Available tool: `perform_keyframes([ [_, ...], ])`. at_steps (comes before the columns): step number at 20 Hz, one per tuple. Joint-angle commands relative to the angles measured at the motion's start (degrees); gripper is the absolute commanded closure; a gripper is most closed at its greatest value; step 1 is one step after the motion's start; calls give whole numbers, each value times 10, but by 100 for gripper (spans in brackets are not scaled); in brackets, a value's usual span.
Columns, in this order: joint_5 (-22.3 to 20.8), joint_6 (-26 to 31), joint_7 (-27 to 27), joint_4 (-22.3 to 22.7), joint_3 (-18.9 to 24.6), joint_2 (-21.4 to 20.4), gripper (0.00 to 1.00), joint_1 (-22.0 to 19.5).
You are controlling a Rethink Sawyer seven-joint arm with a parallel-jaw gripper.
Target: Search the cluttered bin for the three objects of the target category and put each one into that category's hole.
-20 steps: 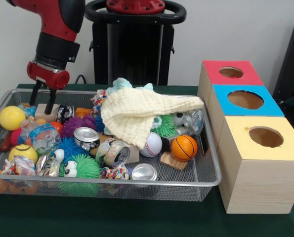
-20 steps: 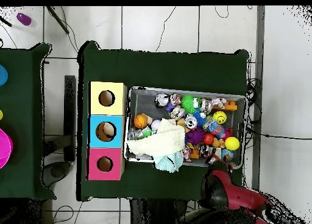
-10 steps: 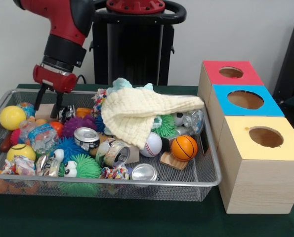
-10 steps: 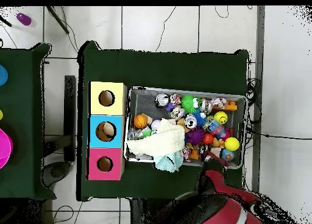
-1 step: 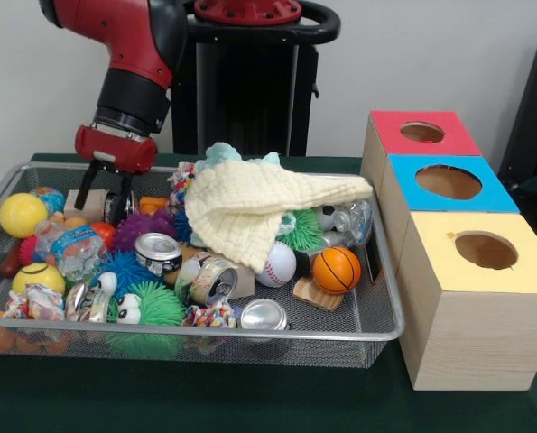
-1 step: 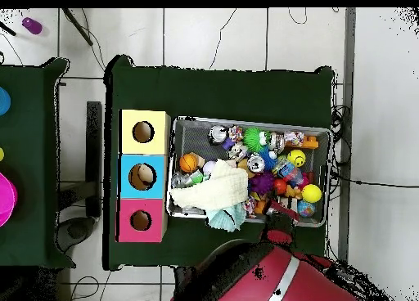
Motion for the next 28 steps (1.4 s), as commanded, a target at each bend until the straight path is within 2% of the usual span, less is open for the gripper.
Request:
perform_keyframes([
  [1,17,-60,-17,-83,-4,41,0,3],
  [8,3,-72,-57,-122,-39,85,0,3],
  [13,-11,-65,-46,-137,-52,91,0,6],
  [21,-7,-88,-36,-149,-60,106,0,9],
  [28,-7,-106,2,-158,-35,117,0,-1],
])
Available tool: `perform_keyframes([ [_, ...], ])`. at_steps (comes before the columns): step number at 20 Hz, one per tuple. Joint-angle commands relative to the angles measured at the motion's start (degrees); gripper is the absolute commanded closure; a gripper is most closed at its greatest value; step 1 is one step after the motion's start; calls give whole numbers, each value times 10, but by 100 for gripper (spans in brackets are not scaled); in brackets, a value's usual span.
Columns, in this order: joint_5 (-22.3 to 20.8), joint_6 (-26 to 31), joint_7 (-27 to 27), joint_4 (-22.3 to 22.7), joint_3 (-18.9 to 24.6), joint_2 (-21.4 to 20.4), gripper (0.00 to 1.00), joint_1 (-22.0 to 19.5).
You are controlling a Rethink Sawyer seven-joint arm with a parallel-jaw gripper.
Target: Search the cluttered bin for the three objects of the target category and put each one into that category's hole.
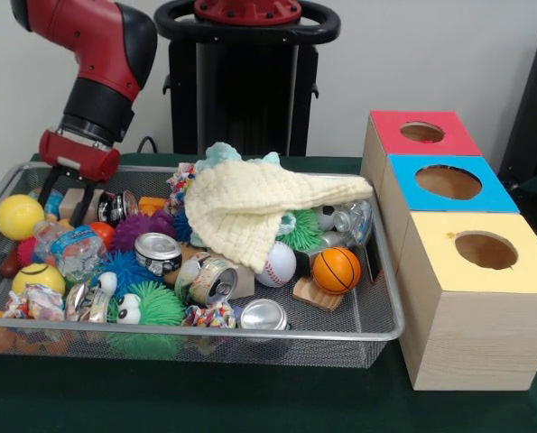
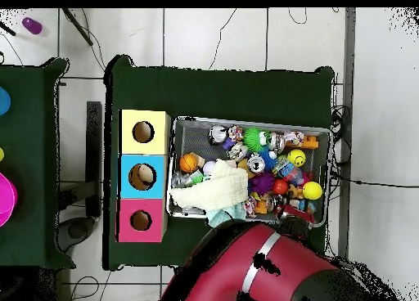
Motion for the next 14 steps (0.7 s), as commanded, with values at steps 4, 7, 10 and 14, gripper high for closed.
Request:
perform_keyframes([
  [4,-20,-60,31,-95,69,35,0,-24],
  [7,-39,-57,55,-105,87,39,0,-34],
  [10,-25,-73,43,-118,93,66,0,-42],
  [14,-9,-102,18,-144,93,106,0,-50],
])
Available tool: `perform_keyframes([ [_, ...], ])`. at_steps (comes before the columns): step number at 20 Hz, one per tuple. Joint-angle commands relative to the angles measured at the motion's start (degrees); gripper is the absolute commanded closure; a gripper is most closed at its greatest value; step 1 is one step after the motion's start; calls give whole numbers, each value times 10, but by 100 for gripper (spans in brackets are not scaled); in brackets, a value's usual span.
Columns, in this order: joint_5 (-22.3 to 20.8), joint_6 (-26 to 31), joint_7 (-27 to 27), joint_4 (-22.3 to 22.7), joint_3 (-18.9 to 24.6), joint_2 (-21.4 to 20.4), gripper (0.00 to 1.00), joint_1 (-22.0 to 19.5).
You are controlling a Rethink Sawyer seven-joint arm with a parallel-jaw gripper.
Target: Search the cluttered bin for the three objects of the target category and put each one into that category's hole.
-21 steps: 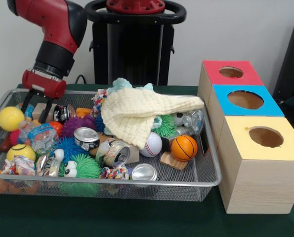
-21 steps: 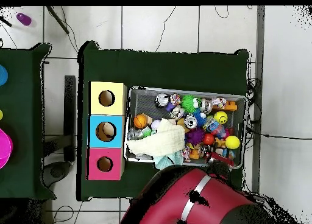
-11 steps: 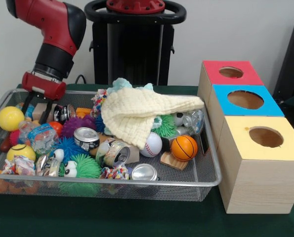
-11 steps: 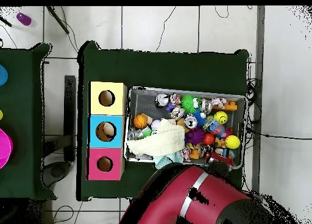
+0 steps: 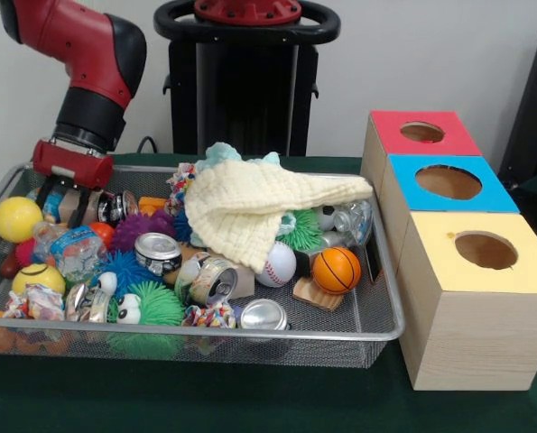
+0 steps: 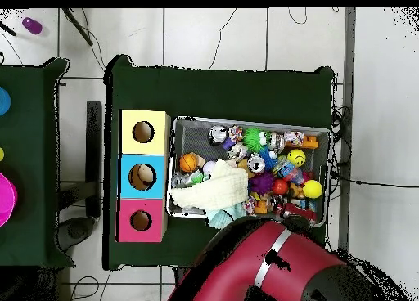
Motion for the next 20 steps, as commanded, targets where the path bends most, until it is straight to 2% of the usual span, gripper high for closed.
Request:
perform_keyframes([
  [1,11,-56,19,-115,89,82,0,-27],
  [9,3,-71,41,-129,89,94,0,-28],
  [10,0,-72,46,-131,90,94,100,-29],
  [20,-16,-55,56,-128,88,84,100,-23],
])
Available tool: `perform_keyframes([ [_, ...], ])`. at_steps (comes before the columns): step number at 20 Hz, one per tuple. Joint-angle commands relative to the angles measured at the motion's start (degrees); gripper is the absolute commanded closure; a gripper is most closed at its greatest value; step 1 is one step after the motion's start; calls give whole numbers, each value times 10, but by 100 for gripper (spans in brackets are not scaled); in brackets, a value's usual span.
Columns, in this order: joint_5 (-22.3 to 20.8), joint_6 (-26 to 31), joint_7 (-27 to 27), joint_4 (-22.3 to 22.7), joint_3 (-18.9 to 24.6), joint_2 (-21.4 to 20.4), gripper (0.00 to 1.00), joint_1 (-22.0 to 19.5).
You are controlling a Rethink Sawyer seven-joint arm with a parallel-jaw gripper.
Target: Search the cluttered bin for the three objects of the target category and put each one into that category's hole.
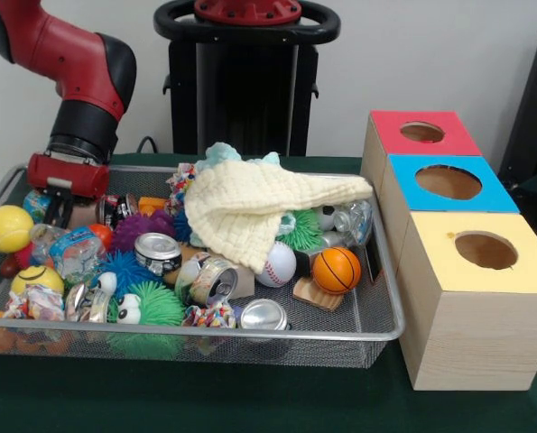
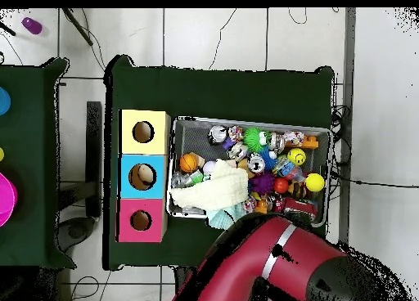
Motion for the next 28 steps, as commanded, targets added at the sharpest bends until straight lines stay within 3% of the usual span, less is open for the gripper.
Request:
perform_keyframes([
  [1,-6,38,56,-90,88,47,100,-7],
  [4,-17,58,67,-83,87,34,100,-1],
  [7,-33,109,88,-51,78,-17,100,21],
  [11,-97,244,140,-11,79,-129,100,54],
  [14,-146,342,160,-5,114,-187,100,52],
  [18,-174,427,145,2,162,-235,100,36],
  [22,-167,484,115,15,198,-271,100,20],
  [28,-147,636,51,54,299,-377,100,-30],
])
